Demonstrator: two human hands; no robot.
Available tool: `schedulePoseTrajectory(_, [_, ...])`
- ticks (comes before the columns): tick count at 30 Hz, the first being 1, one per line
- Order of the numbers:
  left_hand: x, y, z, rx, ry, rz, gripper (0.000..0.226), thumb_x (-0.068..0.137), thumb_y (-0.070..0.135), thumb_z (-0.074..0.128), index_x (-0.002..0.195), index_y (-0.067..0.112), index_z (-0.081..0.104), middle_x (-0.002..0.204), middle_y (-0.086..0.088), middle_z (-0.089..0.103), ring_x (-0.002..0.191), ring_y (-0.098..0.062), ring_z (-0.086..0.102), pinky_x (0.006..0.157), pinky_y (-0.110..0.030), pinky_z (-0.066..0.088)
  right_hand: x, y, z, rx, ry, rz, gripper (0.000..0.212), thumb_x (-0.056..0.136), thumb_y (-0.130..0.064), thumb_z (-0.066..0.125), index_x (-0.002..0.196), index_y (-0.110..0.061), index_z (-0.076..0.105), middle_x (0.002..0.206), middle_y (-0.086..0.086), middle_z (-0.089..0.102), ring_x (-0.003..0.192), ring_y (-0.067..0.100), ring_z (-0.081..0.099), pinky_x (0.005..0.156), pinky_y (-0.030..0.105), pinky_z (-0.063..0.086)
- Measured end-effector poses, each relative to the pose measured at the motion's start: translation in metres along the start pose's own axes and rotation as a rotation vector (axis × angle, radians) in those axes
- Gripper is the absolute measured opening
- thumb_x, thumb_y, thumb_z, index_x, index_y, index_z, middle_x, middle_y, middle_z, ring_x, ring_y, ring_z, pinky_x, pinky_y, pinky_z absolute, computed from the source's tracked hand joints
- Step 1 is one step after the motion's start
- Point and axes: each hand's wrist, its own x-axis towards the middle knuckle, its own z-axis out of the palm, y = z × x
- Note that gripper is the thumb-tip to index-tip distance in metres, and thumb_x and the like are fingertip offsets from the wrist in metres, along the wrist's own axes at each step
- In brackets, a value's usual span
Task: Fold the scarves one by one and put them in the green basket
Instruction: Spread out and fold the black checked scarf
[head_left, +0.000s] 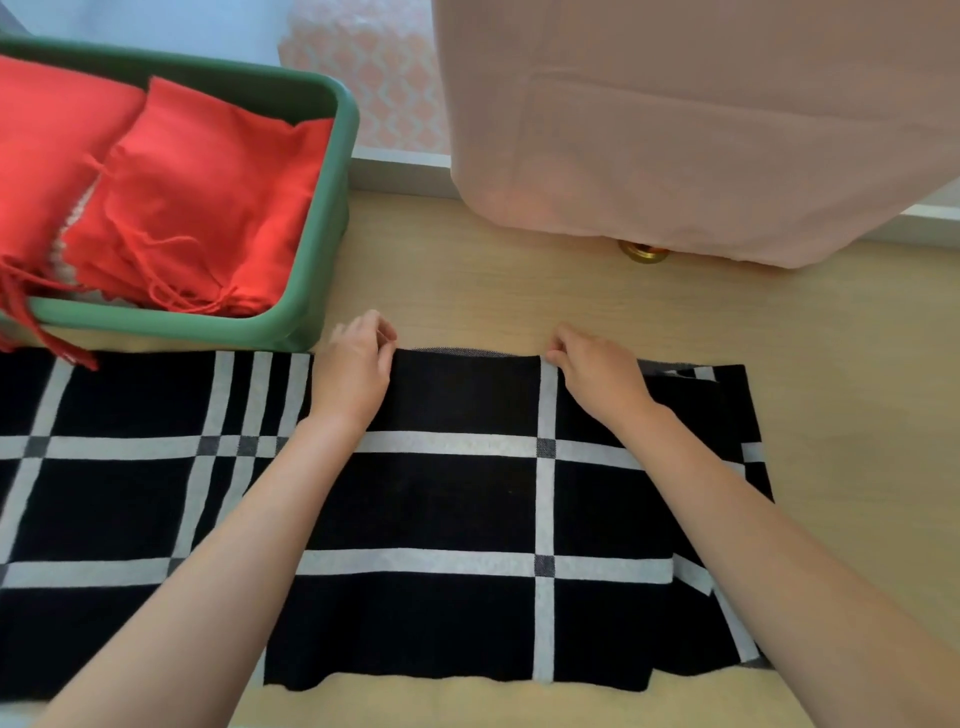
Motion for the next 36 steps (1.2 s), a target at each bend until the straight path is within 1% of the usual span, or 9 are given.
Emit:
schedulePoseTrajectory(9, [0.007, -0.008, 0.022, 0.161, 0.117, 0.05, 0.012, 0.097, 0.015, 0.052, 0.098, 0.006, 0.058, 0.093, -0.011, 0.056, 0.087, -0.029, 0.05, 0.079, -0.037, 0.036, -0.002, -0.002, 0.013, -0.075, 0.156, -0.003, 0.015, 0.101, -0.019, 0.042, 0.099, -0.007, 0.052, 0.075, -0.003, 0.049, 0.061, 0.016, 0.043, 0.048, 0.022, 0.019])
schedulePoseTrajectory(13, [-0.009, -0.002, 0.017, 0.079, 0.132, 0.03, 0.022, 0.095, 0.021, 0.056, 0.113, 0.009, 0.061, 0.111, -0.011, 0.054, 0.107, -0.029, 0.047, 0.097, -0.04, 0.033, -0.012, -0.005, 0.02, -0.083, 0.344, -0.005, 0.011, 0.095, -0.016, 0.054, 0.098, -0.007, 0.06, 0.093, 0.007, 0.057, 0.086, 0.024, 0.053, 0.074, 0.03, 0.039])
schedulePoseTrajectory(16, [-0.055, 0.002, -0.001, -0.075, 0.128, 0.077, 0.024, 0.096, 0.017, 0.053, 0.117, 0.01, 0.06, 0.121, -0.006, 0.054, 0.116, -0.021, 0.047, 0.104, -0.033, 0.034, -0.063, -0.02, 0.024, 0.06, 0.447, -0.024, 0.018, 0.094, -0.018, 0.056, 0.11, -0.009, 0.059, 0.107, 0.006, 0.056, 0.098, 0.019, 0.049, 0.086, 0.031, 0.042])
schedulePoseTrajectory(20, [-0.154, -0.008, -0.026, -0.193, 0.034, -0.016, 0.027, 0.098, 0.02, 0.047, 0.121, 0.015, 0.06, 0.132, 0.005, 0.049, 0.126, -0.007, 0.042, 0.111, -0.015, 0.023, -0.169, -0.044, 0.047, 0.258, 0.189, -0.106, 0.031, 0.094, -0.048, 0.047, 0.111, -0.023, 0.056, 0.11, -0.01, 0.05, 0.102, 0.004, 0.043, 0.092, 0.017, 0.032])
schedulePoseTrajectory(23, [-0.218, -0.024, -0.033, -0.164, -0.059, 0.007, 0.036, 0.097, 0.033, 0.043, 0.126, 0.018, 0.059, 0.139, 0.01, 0.045, 0.134, -0.003, 0.037, 0.115, -0.022, 0.022, -0.231, -0.046, 0.078, 0.159, 0.006, -0.166, 0.047, 0.081, -0.065, 0.051, 0.116, -0.032, 0.051, 0.12, -0.013, 0.046, 0.11, 0.004, 0.04, 0.099, 0.018, 0.035])
schedulePoseTrajectory(26, [-0.25, -0.034, -0.034, -0.118, -0.154, 0.188, 0.043, 0.092, 0.041, 0.049, 0.128, 0.019, 0.057, 0.144, 0.006, 0.045, 0.137, -0.011, 0.037, 0.116, -0.037, 0.025, -0.25, -0.039, 0.088, 0.111, 0.033, -0.17, 0.036, 0.08, -0.052, 0.057, 0.109, -0.031, 0.057, 0.124, -0.011, 0.047, 0.112, 0.009, 0.044, 0.096, 0.023, 0.043])
schedulePoseTrajectory(28, [-0.254, -0.037, -0.031, -0.067, -0.208, 0.285, 0.046, 0.092, 0.048, 0.048, 0.129, 0.022, 0.056, 0.145, 0.006, 0.044, 0.139, -0.013, 0.035, 0.117, -0.036, 0.022, -0.243, -0.036, 0.085, 0.133, 0.146, -0.198, 0.018, 0.087, -0.036, 0.053, 0.092, -0.023, 0.065, 0.113, -0.009, 0.055, 0.103, 0.009, 0.05, 0.09, 0.021, 0.044])
schedulePoseTrajectory(31, [-0.249, -0.041, -0.025, 0.004, -0.246, 0.324, 0.047, 0.095, 0.058, 0.035, 0.122, 0.028, 0.059, 0.138, 0.01, 0.05, 0.137, -0.012, 0.036, 0.115, -0.033, 0.025, -0.23, -0.037, 0.074, 0.126, 0.186, -0.24, 0.021, 0.091, -0.028, 0.05, 0.084, -0.019, 0.067, 0.093, -0.01, 0.062, 0.087, 0.005, 0.053, 0.077, 0.022, 0.043])
schedulePoseTrajectory(36, [-0.238, -0.033, -0.022, 0.002, -0.206, 0.29, 0.038, 0.091, 0.055, 0.044, 0.106, 0.029, 0.066, 0.123, 0.012, 0.059, 0.123, -0.011, 0.048, 0.103, -0.032, 0.035, -0.213, -0.043, 0.048, 0.394, 0.193, 0.14, 0.005, 0.093, -0.024, 0.058, 0.092, -0.024, 0.063, 0.075, -0.016, 0.062, 0.074, 0.002, 0.059, 0.061, 0.011, 0.045])
